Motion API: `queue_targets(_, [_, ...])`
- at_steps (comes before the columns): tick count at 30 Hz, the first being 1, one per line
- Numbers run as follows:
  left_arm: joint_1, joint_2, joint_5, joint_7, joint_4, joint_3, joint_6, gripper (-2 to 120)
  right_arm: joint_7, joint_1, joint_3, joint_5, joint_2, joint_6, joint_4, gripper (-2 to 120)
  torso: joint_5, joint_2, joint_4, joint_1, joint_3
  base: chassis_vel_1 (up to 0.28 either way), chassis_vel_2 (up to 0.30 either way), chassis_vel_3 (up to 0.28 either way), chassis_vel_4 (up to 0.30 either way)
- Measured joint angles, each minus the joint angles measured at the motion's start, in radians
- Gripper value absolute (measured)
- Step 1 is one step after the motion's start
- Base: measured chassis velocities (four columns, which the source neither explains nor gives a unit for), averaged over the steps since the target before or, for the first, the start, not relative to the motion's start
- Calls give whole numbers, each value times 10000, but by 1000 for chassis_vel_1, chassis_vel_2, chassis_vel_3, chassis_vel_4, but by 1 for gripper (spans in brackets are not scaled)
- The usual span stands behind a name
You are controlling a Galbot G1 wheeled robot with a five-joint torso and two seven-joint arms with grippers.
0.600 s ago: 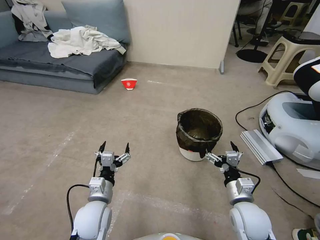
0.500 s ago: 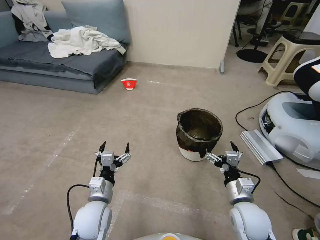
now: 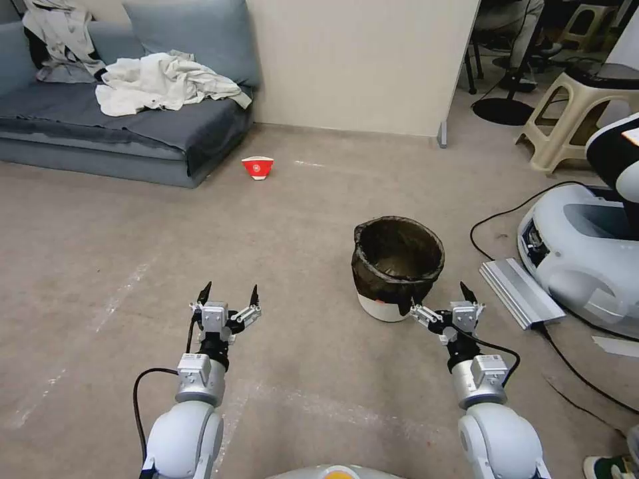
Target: Pick up the trash can from the floor.
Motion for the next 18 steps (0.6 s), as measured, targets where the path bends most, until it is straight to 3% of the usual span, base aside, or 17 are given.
queue_targets(7, [358,105,-581,-28,-845,-232,616,100,-39,-279,207,173,52,-235,525,100,-4,0,1,0,-1,0,0,0,0])
queue_targets(14, [1116,362,-1924,-177,-2505,-776,1966,100,-131,-1211,1007,925,235,-1096,2300,100,2,1,-1,0,-2,0,0,0,0])
queue_targets(15, [1374,441,-2379,-229,-3044,-947,2415,100,-156,-1500,1251,1155,294,-1359,2847,100,-1,0,-2,0,-2,0,0,0,0])
queue_targets(18, [1715,587,-2687,-191,-3246,-1091,2023,100,-306,-1587,1388,1568,266,-841,2976,100,4,1,-4,-1,-3,0,0,0,0])
